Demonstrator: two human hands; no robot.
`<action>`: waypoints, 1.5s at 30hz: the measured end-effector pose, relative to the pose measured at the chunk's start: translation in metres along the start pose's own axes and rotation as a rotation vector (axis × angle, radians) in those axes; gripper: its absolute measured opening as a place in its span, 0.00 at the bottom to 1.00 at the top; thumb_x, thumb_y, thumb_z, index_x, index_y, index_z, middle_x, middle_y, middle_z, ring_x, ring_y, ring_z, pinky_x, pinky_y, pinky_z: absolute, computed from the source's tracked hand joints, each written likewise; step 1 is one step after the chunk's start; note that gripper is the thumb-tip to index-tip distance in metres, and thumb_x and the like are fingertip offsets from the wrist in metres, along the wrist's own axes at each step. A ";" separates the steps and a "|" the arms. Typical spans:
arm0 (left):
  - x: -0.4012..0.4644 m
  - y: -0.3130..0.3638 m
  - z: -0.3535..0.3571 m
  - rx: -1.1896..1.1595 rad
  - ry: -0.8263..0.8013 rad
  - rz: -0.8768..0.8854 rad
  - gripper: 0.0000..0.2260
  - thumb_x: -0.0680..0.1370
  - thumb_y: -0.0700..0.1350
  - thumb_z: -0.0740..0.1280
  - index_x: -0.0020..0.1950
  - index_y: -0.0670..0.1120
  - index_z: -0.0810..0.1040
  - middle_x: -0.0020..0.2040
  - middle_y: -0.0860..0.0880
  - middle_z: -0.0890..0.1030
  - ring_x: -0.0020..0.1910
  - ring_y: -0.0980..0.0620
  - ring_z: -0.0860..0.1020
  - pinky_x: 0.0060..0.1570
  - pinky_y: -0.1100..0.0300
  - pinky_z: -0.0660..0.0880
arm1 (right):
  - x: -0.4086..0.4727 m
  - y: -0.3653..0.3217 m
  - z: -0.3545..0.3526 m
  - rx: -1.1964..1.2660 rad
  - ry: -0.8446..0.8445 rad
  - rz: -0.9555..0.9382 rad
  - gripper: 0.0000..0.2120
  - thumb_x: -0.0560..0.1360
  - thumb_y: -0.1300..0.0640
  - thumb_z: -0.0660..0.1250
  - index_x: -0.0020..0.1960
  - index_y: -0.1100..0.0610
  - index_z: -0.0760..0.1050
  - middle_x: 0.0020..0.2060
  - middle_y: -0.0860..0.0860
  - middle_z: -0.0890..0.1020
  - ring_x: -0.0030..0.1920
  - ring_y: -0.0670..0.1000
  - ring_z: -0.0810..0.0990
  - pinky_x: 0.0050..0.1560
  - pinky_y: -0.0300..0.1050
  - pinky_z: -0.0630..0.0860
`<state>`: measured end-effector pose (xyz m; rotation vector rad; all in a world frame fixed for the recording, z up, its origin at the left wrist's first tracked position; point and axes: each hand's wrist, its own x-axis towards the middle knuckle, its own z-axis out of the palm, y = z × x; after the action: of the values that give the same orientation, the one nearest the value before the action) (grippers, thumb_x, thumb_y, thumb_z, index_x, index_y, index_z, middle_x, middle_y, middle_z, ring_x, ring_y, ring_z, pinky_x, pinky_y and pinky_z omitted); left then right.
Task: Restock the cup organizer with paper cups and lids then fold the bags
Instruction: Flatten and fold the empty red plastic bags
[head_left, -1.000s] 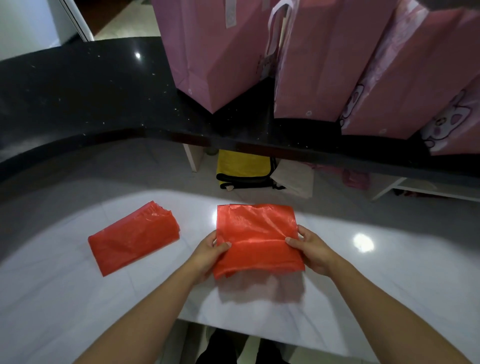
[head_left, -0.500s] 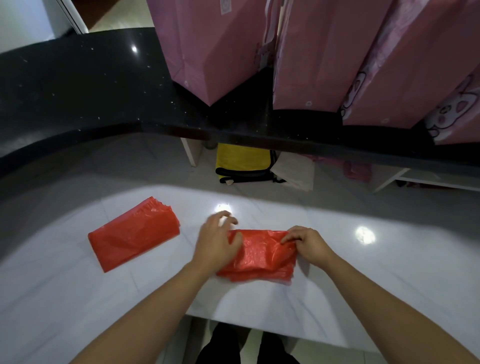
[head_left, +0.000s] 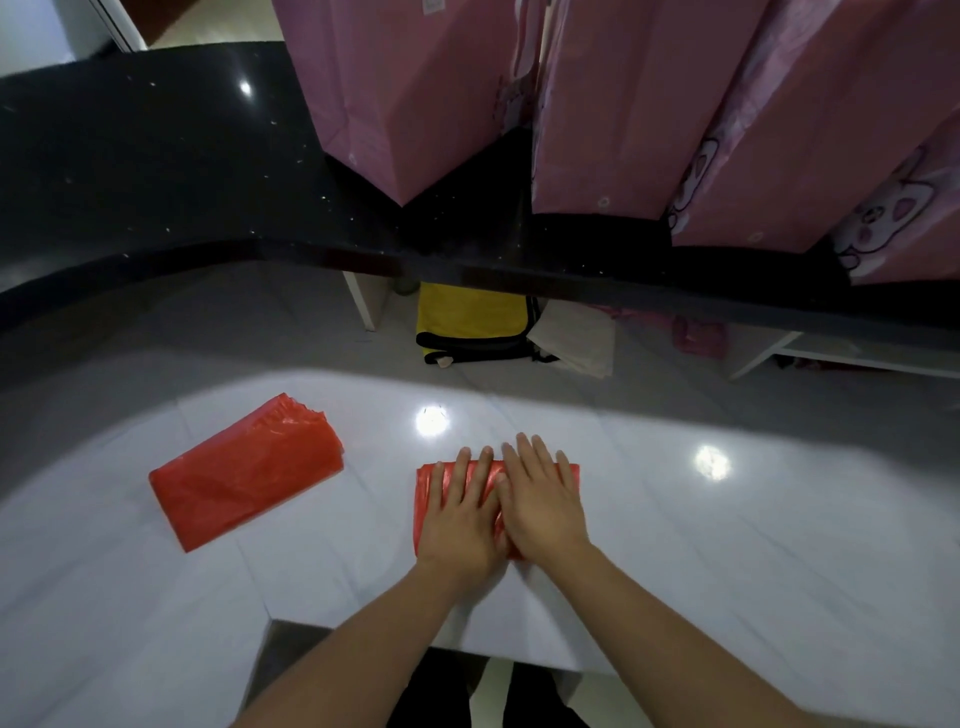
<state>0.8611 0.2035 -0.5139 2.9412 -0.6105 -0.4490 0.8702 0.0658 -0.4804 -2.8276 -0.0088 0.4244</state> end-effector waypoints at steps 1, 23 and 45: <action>0.000 -0.001 0.002 -0.016 0.015 0.004 0.33 0.82 0.65 0.43 0.83 0.52 0.41 0.82 0.48 0.38 0.80 0.45 0.33 0.77 0.40 0.37 | -0.001 0.008 0.008 -0.037 -0.008 0.019 0.26 0.85 0.46 0.42 0.82 0.50 0.50 0.82 0.51 0.48 0.81 0.52 0.42 0.80 0.55 0.38; 0.001 -0.014 0.019 -0.029 0.045 0.021 0.29 0.85 0.60 0.47 0.83 0.51 0.46 0.83 0.48 0.44 0.82 0.44 0.40 0.77 0.41 0.43 | -0.015 0.040 0.043 -0.126 0.080 -0.017 0.27 0.85 0.43 0.43 0.82 0.50 0.54 0.81 0.53 0.54 0.81 0.55 0.49 0.78 0.60 0.52; -0.020 -0.110 -0.096 -0.484 -0.148 -0.235 0.16 0.77 0.50 0.69 0.64 0.54 0.74 0.54 0.50 0.83 0.49 0.50 0.82 0.51 0.50 0.81 | 0.016 -0.012 -0.054 0.554 -0.082 0.058 0.13 0.74 0.67 0.60 0.50 0.50 0.72 0.42 0.49 0.81 0.42 0.49 0.81 0.40 0.43 0.77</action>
<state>0.9144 0.3160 -0.4349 2.5324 -0.1346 -0.7258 0.9013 0.0636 -0.4324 -2.2692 0.1505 0.4699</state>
